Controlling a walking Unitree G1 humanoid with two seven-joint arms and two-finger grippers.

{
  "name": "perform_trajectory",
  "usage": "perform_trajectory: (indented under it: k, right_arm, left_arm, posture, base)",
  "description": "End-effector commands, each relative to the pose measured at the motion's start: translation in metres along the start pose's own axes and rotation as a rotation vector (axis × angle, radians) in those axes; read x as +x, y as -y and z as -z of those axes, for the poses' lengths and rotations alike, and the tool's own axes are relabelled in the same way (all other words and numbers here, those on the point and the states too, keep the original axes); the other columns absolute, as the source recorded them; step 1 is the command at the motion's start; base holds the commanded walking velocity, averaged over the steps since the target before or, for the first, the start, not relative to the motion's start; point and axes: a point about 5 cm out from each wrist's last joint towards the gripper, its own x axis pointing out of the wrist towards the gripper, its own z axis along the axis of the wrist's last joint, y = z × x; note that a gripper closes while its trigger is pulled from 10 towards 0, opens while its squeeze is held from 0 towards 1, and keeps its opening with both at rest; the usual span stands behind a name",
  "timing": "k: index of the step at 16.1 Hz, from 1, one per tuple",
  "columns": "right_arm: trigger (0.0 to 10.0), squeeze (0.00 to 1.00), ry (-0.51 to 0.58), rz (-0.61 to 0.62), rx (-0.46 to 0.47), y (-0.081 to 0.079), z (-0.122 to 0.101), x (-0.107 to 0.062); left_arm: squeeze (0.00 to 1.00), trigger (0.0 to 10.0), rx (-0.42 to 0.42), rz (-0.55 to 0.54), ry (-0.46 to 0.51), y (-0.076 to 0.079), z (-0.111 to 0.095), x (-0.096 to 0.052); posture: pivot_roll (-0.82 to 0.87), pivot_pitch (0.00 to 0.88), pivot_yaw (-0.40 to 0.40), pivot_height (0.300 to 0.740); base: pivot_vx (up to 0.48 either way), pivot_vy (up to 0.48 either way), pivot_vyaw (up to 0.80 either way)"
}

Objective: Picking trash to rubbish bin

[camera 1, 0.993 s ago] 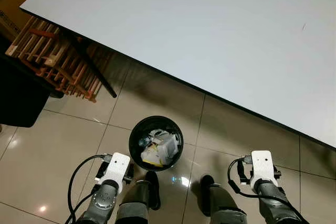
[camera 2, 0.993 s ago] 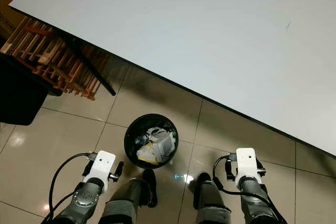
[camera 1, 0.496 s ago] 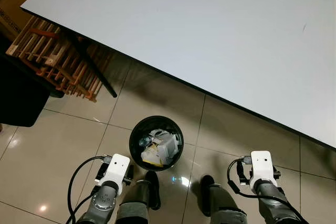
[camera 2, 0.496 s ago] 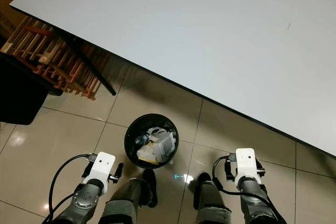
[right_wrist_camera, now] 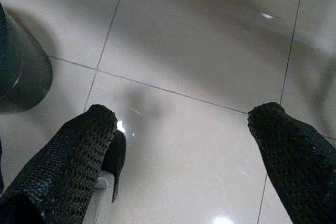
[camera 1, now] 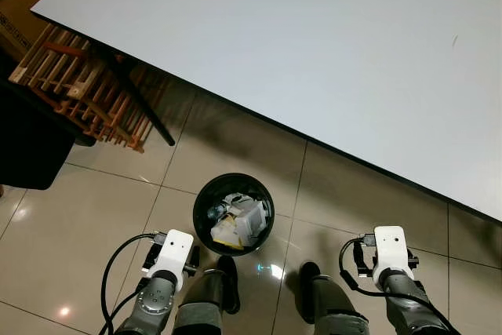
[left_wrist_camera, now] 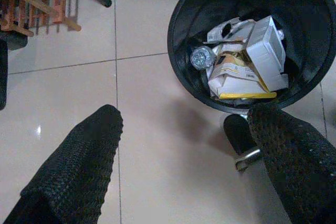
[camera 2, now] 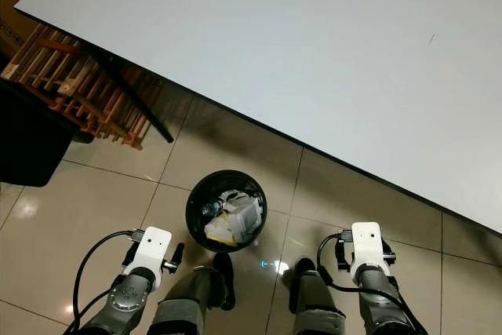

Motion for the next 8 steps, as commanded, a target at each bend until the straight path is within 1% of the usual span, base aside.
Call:
perform_trajectory:
  k: [1, 8]
  right_arm:
    - [10.0, 0.0, -0.068, -0.009, 0.005, -0.002, 0.0187, -0.0067]
    - [10.0, 0.0, -0.072, -0.012, 0.003, -0.0022, 0.0189, -0.0067]
  left_arm:
    - [0.0, 10.0, -0.012, -0.011, -0.054, 0.0009, 0.0147, -0.0062]
    - [0.0, 10.0, -0.017, -0.008, -0.052, 0.0013, 0.0137, -0.0057]
  posture:
    - [0.04, 0.339, 0.068, 0.74]
    - [0.04, 0.331, 0.066, 0.74]
  base:
    - [0.0, 0.0, 0.0]
    - [0.0, 0.0, 0.0]
